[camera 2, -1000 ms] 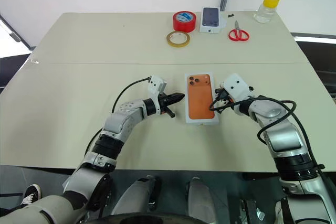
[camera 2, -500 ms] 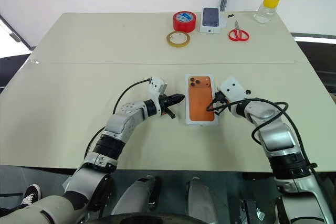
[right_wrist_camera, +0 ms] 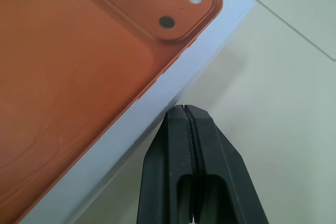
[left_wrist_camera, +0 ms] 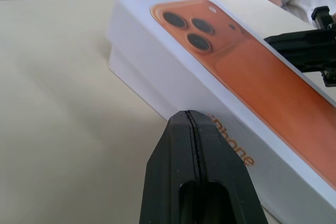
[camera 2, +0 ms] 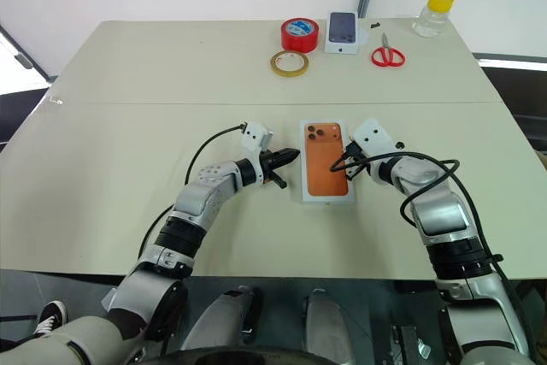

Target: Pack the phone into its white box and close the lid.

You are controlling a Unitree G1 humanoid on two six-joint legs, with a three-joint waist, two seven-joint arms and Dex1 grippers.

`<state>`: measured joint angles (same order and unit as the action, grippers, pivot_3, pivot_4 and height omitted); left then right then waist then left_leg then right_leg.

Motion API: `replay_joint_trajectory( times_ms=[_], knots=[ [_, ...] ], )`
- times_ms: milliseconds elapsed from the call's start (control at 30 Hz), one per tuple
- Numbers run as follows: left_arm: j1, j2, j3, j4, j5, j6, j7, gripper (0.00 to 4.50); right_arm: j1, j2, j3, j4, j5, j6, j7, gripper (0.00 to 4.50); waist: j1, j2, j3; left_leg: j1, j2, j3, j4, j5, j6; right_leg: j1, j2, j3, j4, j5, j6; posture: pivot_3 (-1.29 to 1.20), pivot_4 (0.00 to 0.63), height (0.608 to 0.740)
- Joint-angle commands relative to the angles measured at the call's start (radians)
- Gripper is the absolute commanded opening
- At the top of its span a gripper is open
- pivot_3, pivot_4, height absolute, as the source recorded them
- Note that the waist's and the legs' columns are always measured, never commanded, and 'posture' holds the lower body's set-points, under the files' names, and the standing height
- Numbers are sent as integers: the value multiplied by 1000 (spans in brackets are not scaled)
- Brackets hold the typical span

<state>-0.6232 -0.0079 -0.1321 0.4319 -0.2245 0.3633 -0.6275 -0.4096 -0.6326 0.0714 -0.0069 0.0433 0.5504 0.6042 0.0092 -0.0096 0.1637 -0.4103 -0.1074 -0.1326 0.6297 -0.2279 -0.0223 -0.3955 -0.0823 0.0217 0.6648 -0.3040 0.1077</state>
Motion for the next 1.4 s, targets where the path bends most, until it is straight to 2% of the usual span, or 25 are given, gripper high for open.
replay_joint_trajectory(
  times_ms=[33, 133, 467, 567, 733, 900, 1067, 1133, 1267, 1400],
  knots=[
    [-20, -24, -8, -8, 2, -22, 0, 0, -34, 20, 11, -9, -4, -14, 1, 20, 0, 0, 0, 0, 0, 0, 0, 0, 0, 0, 0, 0, 0, 0, 0, 0, 150, 740],
    [-15, -18, -30, 22, 41, -27, 21, 0, -30, 29, 29, 4, -28, -9, -10, 20, 0, 0, 0, 0, 0, 0, 0, 0, 0, 0, 0, 0, 0, 0, 0, 0, 150, 740],
    [-3, -9, 0, 13, 46, -45, 61, 0, -56, 19, 61, 77, -122, -40, -44, 20, -3, 0, 0, 1, 0, 0, 1, 0, -1, 0, 0, 0, 1, 0, 0, 0, 150, 740],
    [-9, -3, 32, -25, 17, -45, 70, 0, -71, 8, 18, 78, -113, -67, -53, 20, -4, 0, 0, 1, 0, 0, 0, 1, -1, 0, 0, 0, 1, 0, 0, 0, 150, 740],
    [-67, -23, 98, -90, -59, -23, 75, 0, -116, 39, -82, 42, -3, -85, -32, 20, -6, 0, 0, 0, 0, 0, 0, 1, -1, 0, 0, 0, 1, 0, 0, 0, 150, 740],
    [-152, -52, 71, -3, -37, -33, 58, 0, -146, 88, -72, 15, 52, -68, 4, 20, -4, 0, 0, 0, 0, 0, 0, 1, -2, 0, 0, 0, 1, 0, 0, 0, 150, 740],
    [-174, -34, -29, 162, 104, -36, 108, 0, -83, 49, 54, 19, -53, -93, 22, 20, -4, 0, 0, 0, 0, 1, 1, 1, -1, 0, 1, 0, 1, 0, 0, 0, 150, 740],
    [-143, -18, -77, 156, 135, -21, 81, 0, -49, 18, 109, 21, -120, -120, 19, 20, -5, 1, -1, 0, 0, 1, 0, 1, -1, -1, 1, 0, 1, 0, 0, 0, 150, 740],
    [-88, 0, -103, 87, 131, 15, 37, 0, -22, 7, 107, -9, -113, -97, 42, 20, -6, 0, -3, 4, 0, 0, 0, 0, 0, 4, 1, 0, 1, 0, 0, 0, 150, 740],
    [-20, 19, -104, -59, 68, 76, -55, 0, 29, -9, 47, -94, 7, -46, 151, 20, -5, 0, -3, 4, 0, 0, 1, 0, 0, 4, 1, 0, 0, 0, 0, 0, 150, 740]
  ],
)
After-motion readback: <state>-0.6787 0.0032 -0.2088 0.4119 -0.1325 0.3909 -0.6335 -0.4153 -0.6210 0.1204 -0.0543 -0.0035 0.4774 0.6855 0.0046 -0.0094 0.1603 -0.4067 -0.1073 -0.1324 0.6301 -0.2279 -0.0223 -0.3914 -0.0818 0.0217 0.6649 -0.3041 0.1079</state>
